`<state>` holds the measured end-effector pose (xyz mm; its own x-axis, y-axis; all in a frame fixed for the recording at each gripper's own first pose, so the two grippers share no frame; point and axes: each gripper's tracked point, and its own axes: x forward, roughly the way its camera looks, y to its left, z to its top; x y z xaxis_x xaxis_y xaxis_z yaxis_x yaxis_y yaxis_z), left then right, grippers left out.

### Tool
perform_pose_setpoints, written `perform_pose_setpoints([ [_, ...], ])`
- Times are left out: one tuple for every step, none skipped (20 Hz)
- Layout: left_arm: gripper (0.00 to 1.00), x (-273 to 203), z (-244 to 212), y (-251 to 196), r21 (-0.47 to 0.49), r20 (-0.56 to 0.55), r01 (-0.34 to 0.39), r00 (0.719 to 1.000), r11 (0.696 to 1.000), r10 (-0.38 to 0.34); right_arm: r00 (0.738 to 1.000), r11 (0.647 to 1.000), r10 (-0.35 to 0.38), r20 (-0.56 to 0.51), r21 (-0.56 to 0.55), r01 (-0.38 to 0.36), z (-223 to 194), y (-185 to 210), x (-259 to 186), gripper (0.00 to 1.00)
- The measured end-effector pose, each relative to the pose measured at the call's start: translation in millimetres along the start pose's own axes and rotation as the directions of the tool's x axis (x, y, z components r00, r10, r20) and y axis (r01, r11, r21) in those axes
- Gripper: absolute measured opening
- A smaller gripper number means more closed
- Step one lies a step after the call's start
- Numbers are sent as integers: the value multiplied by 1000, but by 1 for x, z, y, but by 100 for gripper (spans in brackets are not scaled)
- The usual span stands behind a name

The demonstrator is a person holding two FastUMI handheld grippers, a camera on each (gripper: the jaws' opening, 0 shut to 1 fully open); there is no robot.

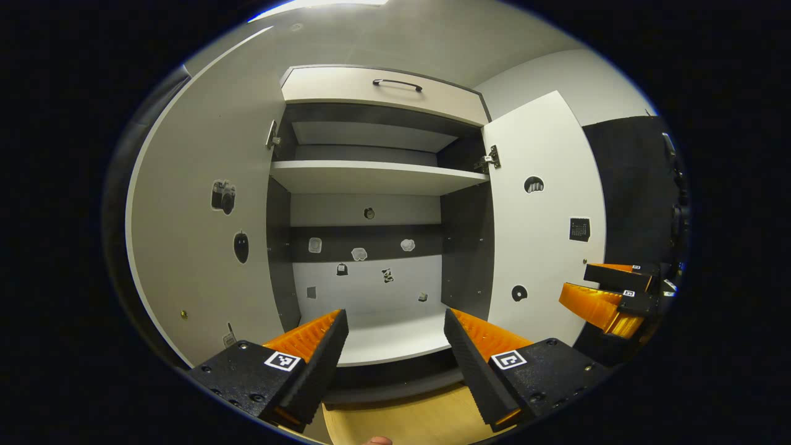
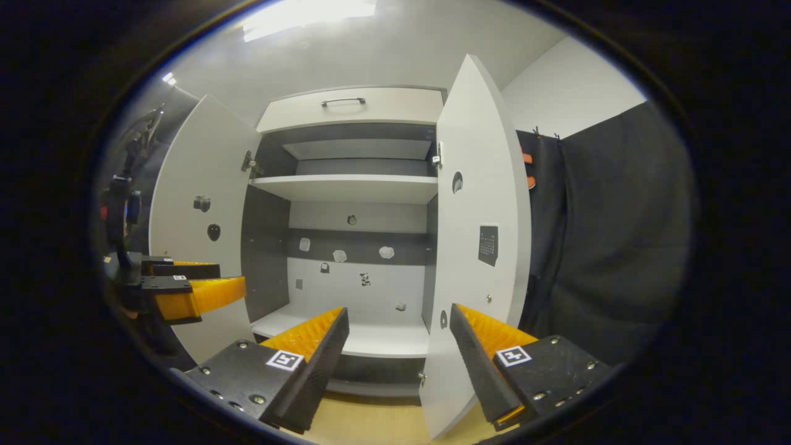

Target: Open the right door of the double-door shoe cabinet with the right hand, and open the left door with the left hand.

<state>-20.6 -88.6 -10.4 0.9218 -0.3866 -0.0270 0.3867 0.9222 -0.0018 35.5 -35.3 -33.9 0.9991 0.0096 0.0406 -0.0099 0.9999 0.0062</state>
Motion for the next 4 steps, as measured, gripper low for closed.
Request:
perform_pose_setpoints([
  [96,0,0,-3,0,-2,11,1000,1000,-11,1000,1000,-6,1,4,6,1,-2,-3,97],
  [96,0,-2,-7,1,-6,26,1000,1000,-26,1000,1000,-14,0,8,14,2,-4,-7,97],
  [96,0,-2,-12,1,-7,43,999,999,-43,1000,1000,-23,0,12,23,1,-6,-11,97],
  [96,0,-3,-18,2,-11,67,998,998,-67,999,999,-37,1,13,37,2,-9,-15,97],
])
